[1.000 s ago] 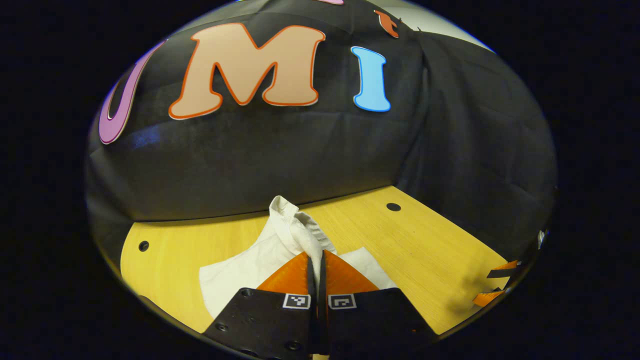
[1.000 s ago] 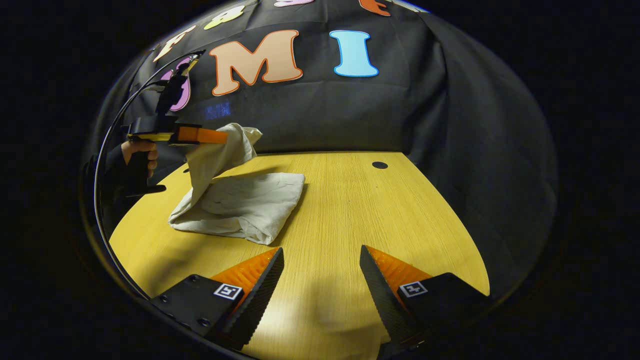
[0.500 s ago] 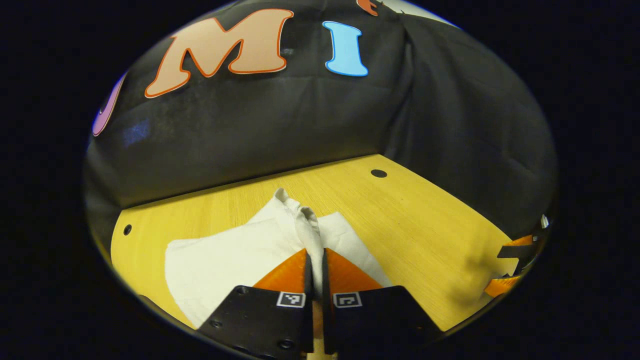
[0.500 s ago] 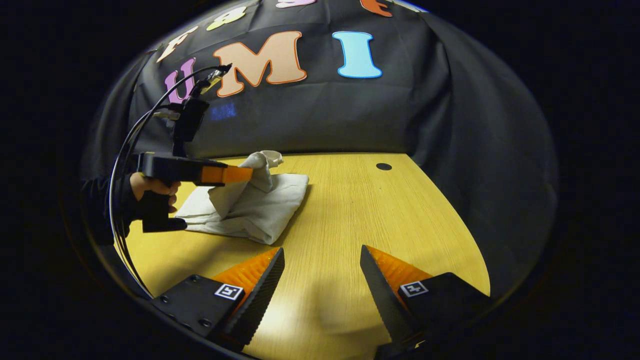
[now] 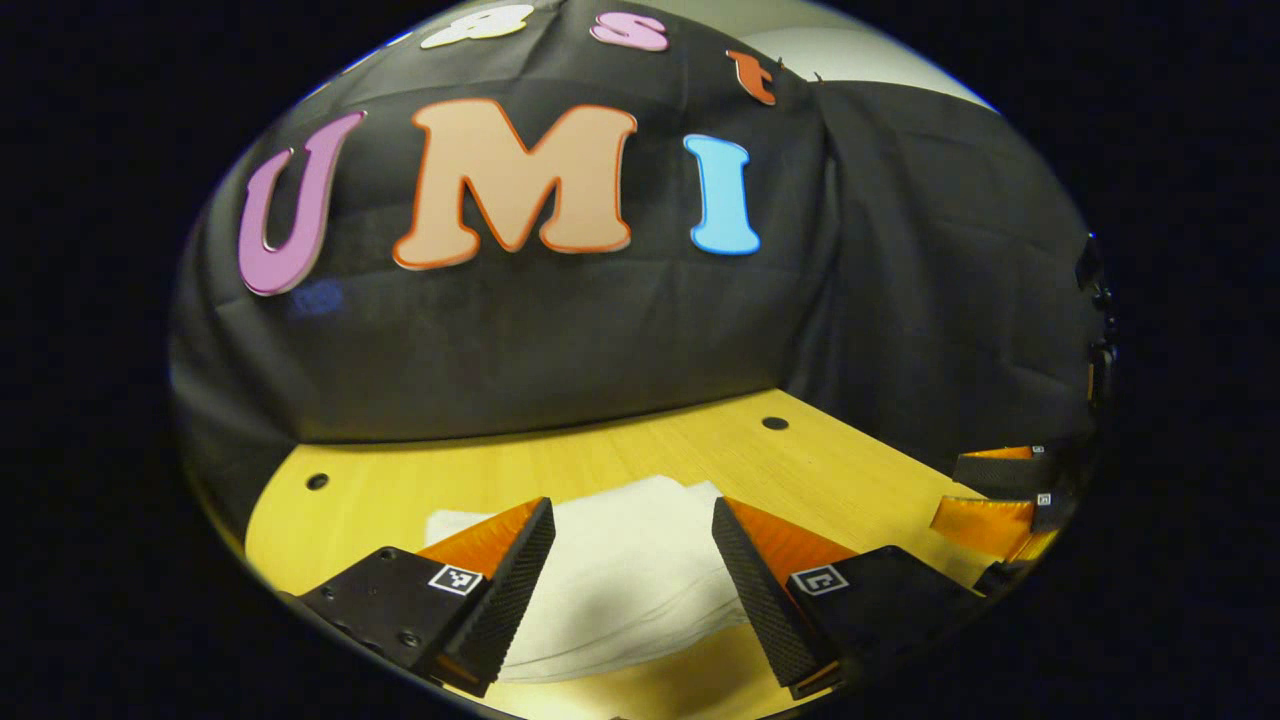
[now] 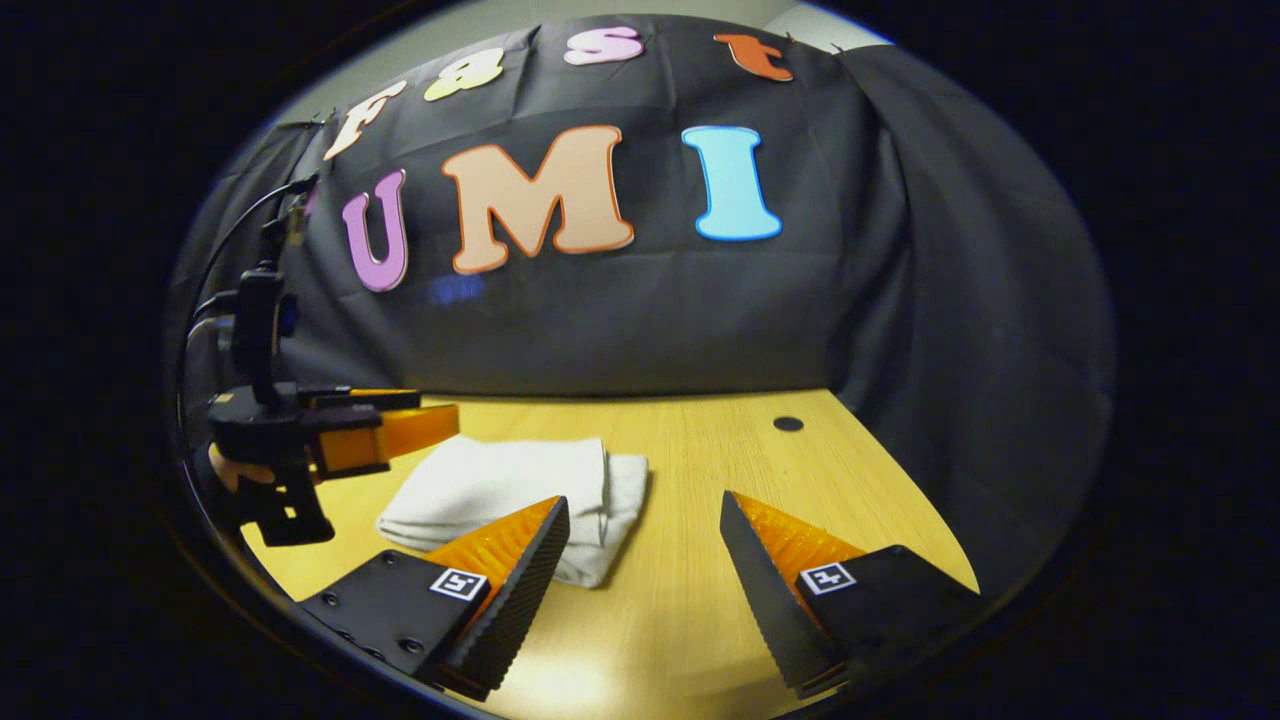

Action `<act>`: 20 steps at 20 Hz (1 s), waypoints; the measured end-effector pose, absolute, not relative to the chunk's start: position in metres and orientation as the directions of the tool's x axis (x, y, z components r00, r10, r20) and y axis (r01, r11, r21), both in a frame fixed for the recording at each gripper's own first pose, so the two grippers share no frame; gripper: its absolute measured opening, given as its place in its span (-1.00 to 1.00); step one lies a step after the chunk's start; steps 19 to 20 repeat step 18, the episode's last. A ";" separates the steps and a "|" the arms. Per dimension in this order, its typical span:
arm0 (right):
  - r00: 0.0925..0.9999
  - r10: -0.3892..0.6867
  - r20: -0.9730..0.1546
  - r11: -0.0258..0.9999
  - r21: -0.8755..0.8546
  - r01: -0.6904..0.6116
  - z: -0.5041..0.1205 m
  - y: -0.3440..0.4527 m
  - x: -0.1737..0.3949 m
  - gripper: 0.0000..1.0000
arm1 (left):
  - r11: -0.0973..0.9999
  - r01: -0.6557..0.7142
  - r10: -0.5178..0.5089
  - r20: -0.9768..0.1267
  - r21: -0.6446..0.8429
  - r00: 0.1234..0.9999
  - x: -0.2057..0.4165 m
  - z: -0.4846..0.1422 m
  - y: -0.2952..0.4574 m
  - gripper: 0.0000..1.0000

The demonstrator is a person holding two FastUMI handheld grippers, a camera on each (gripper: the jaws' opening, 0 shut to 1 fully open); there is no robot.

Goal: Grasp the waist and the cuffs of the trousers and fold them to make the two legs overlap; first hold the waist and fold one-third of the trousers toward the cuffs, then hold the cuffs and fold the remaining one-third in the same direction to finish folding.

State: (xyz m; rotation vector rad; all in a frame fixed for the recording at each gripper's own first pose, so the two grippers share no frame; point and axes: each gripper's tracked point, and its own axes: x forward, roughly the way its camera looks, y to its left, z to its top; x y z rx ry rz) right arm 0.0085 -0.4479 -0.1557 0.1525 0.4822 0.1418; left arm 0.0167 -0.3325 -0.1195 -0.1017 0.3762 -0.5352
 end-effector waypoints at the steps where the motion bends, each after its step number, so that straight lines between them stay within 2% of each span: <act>1: 0.888 0.172 -0.426 0.976 0.197 -0.095 -0.145 -0.440 0.013 0.95 | 0.871 0.456 -0.491 -0.309 -0.181 0.815 0.017 -0.110 -0.316 0.91; 8: 0.970 0.120 -0.212 0.978 0.193 -0.079 -0.042 -0.413 0.050 0.92 | 0.954 0.279 -0.295 -0.178 -0.110 0.939 0.020 -0.042 -0.195 0.90; 10: 0.979 0.114 -0.167 0.980 0.181 -0.083 -0.023 -0.402 0.052 0.92 | 0.974 0.207 -0.218 -0.132 -0.091 0.967 0.021 -0.025 -0.162 0.94; 12: 0.984 0.117 -0.138 0.982 0.167 -0.094 -0.012 -0.389 0.051 0.92 | 0.984 0.157 -0.164 -0.089 -0.079 0.982 0.019 -0.014 -0.137 0.89; 20: 0.981 0.145 -0.127 0.978 0.169 -0.122 -0.007 -0.355 0.046 0.92 | 0.990 0.118 -0.127 -0.110 -0.083 0.986 0.010 -0.021 -0.106 0.89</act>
